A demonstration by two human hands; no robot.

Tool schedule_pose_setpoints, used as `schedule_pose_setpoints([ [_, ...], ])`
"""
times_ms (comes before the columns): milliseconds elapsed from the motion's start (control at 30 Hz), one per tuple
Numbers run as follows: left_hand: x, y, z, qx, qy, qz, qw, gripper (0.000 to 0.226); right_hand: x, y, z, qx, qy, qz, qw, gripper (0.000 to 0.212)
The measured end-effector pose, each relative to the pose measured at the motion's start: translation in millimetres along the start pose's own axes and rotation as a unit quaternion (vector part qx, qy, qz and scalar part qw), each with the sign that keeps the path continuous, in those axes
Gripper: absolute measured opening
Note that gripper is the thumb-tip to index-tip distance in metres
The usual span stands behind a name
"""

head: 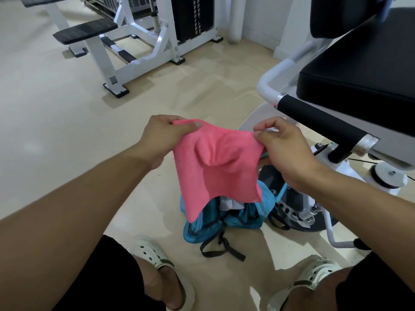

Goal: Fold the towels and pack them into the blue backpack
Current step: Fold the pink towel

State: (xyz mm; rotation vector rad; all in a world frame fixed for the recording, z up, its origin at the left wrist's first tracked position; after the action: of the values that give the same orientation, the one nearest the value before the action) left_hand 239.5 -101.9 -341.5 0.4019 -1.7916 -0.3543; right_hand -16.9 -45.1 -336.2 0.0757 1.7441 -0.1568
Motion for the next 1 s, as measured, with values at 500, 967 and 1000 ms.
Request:
schedule_pose_setpoints([
  [500, 15.0, 55.4, 77.0, -0.216, 0.076, -0.033, 0.973, 0.019, -57.7, 30.4, 12.0, -0.185, 0.192, -0.178, 0.947, 0.017],
  [967, 9.9, 71.2, 103.3, -0.270, 0.006, -0.013, 0.963, 0.027, -78.2, 27.0, -0.9, -0.123, 0.287, -0.253, 0.915, 0.011],
  [1000, 9.2, 71.9, 104.9, -0.276, 0.010, -0.019, 0.961, 0.029, -78.0, 26.6, -1.3, -0.121, 0.285, -0.252, 0.917, 0.011],
])
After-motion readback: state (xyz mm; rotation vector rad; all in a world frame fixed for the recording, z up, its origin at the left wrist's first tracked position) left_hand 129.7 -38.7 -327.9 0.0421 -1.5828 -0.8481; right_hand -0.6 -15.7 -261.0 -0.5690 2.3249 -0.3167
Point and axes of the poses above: each hand's wrist, its own y-axis away from the middle knuckle, its own z-axis out of the palm, x = y × z, the point moved 10 cm from there along -y, towards the middle knuckle, and after that the axes turned 15 degrees about -z, right-handed, at the moved point
